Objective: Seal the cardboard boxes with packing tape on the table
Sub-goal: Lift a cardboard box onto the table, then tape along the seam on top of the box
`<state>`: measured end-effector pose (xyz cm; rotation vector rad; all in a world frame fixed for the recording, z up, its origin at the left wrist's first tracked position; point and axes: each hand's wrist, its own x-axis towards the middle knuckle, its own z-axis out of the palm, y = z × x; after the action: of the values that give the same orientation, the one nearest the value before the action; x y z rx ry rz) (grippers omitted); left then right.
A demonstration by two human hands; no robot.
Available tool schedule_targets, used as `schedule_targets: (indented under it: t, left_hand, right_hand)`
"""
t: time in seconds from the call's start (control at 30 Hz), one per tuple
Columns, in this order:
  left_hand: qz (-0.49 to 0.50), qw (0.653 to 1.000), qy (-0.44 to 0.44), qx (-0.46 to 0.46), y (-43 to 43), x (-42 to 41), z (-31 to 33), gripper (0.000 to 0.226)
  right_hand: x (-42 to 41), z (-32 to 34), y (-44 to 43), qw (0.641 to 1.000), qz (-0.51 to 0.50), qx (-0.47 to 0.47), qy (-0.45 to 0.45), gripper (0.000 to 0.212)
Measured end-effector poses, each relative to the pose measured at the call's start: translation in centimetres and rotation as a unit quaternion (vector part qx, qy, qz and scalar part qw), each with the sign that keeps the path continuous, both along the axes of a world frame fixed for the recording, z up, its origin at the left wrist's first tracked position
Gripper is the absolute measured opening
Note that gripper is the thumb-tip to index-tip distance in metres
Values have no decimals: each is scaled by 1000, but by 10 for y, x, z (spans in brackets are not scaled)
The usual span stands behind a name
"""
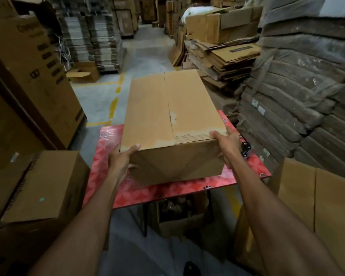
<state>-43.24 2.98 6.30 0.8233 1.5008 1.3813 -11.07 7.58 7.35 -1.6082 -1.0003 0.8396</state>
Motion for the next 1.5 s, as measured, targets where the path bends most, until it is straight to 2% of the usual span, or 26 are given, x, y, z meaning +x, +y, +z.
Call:
schedule_targets:
  t: [0.13, 0.2, 0.27, 0.33, 0.37, 0.43, 0.5, 0.53, 0.6, 0.7, 0.73, 0.8, 0.93, 1.03, 1.13, 1.2, 1.23, 1.27, 1.33, 1.37, 1.43, 1.5]
  left_hand:
    - [0, 998, 40, -51, 27, 19, -24, 42]
    - [-3, 991, 112, -68, 36, 22, -30, 32]
    - [-13, 976, 205, -68, 51, 14, -38, 32]
    - [-23, 964, 257, -71, 66, 9, -39, 40]
    - [-36, 962, 262, -67, 73, 7, -36, 44]
    - [-80, 958, 271, -53, 94, 11, -35, 59]
    - [-125, 949, 285, -44, 112, 13, -30, 79]
    - [-139, 943, 300, -46, 122, 11, -32, 90]
    - [-156, 925, 339, -70, 138, 5, -34, 111]
    - [-161, 903, 389, -89, 157, -2, -40, 118]
    - [-160, 901, 394, -88, 160, -2, -41, 117]
    - [-154, 901, 396, -88, 162, -4, -46, 112]
    - [-140, 911, 376, -91, 160, -5, -50, 109]
    - [-146, 915, 363, -96, 158, -2, -46, 109]
    - [-140, 922, 350, -88, 150, 14, -40, 107]
    - [-133, 921, 354, -91, 140, 29, -38, 110]
    - [-126, 922, 353, -96, 134, 37, -40, 116]
    - [-114, 924, 350, -104, 128, 46, -41, 121]
    - [-87, 932, 333, -116, 112, 71, -44, 122]
    - [-78, 933, 332, -118, 103, 87, -42, 119]
    - [-80, 929, 339, -125, 83, 118, -37, 111]
    - [-100, 931, 337, -101, 69, 141, -37, 107]
  right_hand:
    - [17, -34, 30, 998, 15, -58, 7, 32]
    - [28, -53, 38, 997, 38, -62, -2, 32]
    - [44, -66, 43, 995, 48, -76, -32, 35]
    - [63, -78, 47, 993, 1, -114, -3, 55]
    - [75, -89, 50, 992, -33, -125, -1, 56]
    - [100, -108, 55, 981, -50, -174, -71, 39]
    - [116, -125, 59, 955, 3, -251, -159, 18]
    - [121, -135, 63, 940, 33, -283, -187, 19]
    - [126, -159, 74, 909, 63, -326, -250, 40]
    - [131, -198, 97, 873, 12, -357, -332, 89]
    - [131, -205, 102, 873, -10, -361, -329, 95]
    - [133, -214, 105, 870, -11, -377, -316, 93]
    - [138, -214, 105, 871, 10, -383, -306, 58]
    - [143, -192, 115, 880, 68, -365, -295, 32]
    - [151, -155, 139, 908, 61, -369, -190, 10]
    - [158, -131, 158, 936, 34, -336, -105, 23]
    - [161, -114, 165, 945, 27, -315, -84, 36]
    - [162, -96, 173, 956, 23, -283, -68, 38]
    - [156, -50, 176, 980, 11, -198, -23, 10]
    - [151, -25, 178, 985, 10, -170, 3, 5]
    - [142, 15, 186, 989, 33, -135, 51, 12]
    - [132, 42, 194, 982, 107, -129, 86, 15]
